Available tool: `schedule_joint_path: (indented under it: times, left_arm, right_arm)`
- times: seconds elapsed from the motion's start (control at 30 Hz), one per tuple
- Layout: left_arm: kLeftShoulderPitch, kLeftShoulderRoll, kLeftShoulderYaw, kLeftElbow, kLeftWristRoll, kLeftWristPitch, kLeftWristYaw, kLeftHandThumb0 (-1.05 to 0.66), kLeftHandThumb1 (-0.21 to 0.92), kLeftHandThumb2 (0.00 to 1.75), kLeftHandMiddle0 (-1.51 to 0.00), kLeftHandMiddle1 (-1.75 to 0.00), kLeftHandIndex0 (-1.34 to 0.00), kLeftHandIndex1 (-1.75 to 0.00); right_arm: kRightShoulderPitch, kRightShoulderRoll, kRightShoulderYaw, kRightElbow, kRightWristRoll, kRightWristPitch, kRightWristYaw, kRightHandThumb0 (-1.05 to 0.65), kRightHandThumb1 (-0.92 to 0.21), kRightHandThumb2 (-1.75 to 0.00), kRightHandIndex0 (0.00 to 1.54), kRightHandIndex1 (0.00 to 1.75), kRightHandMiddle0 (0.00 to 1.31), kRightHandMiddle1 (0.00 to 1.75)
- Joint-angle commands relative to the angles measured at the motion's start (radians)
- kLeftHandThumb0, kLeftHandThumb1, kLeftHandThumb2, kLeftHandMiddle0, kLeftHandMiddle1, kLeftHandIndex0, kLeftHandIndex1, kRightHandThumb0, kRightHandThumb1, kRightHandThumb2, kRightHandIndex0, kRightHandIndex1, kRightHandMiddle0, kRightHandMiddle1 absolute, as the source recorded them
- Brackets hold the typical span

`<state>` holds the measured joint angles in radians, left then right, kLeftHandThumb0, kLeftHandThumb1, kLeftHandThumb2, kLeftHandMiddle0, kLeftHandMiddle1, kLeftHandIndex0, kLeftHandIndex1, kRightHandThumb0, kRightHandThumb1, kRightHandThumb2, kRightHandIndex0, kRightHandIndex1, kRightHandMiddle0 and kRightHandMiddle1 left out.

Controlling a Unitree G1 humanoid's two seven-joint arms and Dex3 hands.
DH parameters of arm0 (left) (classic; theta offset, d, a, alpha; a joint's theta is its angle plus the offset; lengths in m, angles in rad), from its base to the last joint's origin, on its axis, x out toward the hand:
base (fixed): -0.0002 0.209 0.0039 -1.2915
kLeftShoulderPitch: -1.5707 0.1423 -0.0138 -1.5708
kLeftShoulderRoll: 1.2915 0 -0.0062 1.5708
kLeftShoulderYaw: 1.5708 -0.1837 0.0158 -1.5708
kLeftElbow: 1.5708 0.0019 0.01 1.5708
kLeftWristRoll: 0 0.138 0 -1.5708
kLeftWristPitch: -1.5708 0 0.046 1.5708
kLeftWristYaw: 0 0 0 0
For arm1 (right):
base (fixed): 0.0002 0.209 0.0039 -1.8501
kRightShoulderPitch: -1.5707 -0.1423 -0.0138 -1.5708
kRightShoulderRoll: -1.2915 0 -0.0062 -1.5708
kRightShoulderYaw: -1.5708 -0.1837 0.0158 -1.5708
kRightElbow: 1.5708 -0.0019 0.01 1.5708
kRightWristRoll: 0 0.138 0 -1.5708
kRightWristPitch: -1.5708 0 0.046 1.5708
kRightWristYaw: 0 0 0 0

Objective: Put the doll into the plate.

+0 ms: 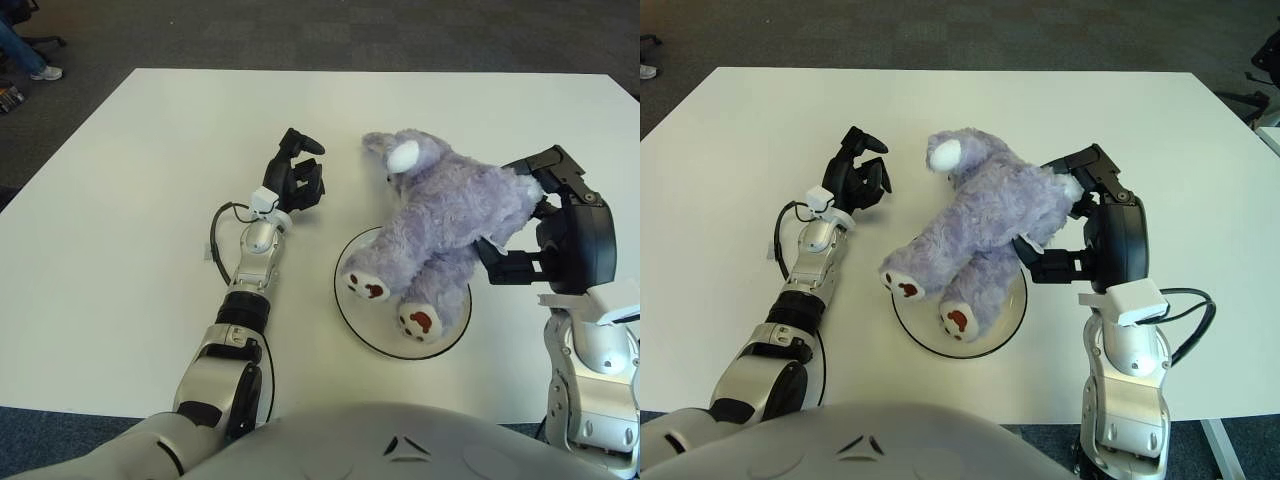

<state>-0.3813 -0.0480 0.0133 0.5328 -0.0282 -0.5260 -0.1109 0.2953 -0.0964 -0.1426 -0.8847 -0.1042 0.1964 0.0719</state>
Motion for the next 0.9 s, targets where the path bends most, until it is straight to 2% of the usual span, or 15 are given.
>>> schedule_joint_path:
  times: [0.0,0.13,0.33,0.87]
  left_arm:
    - [0.035,0.004,0.002,0.030,0.005,-0.005,0.008,-0.36,0.78,0.72,-0.95,-1.75,-0.28,-1.75]
    - [0.032,0.005,0.001,0.033,0.006,-0.010,0.008,-0.36,0.78,0.72,-0.95,-1.75,-0.27,-1.75]
    - [0.030,0.007,0.000,0.037,0.006,-0.012,0.007,-0.36,0.78,0.72,-0.97,-1.75,-0.28,-1.75]
    - [0.032,0.002,-0.002,0.035,0.004,-0.006,0.009,-0.37,0.77,0.74,-0.97,-1.75,-0.28,-1.75]
  right_arm:
    - [0.040,-0.016,-0.015,-0.045,0.023,-0.031,0.022,-0.01,0.01,-1.53,0.93,1.58,0.77,1.45]
    - [0.066,-0.019,-0.018,-0.058,0.035,-0.027,0.036,-0.01,0.00,-1.52,0.92,1.58,0.77,1.44]
    - [0.111,-0.011,-0.019,-0.054,0.083,-0.066,0.059,-0.01,-0.03,-1.48,0.91,1.55,0.76,1.46]
    - [0.147,-0.034,-0.052,-0.032,0.143,-0.158,0.111,-0.01,-0.10,-1.39,0.87,1.40,0.72,1.58]
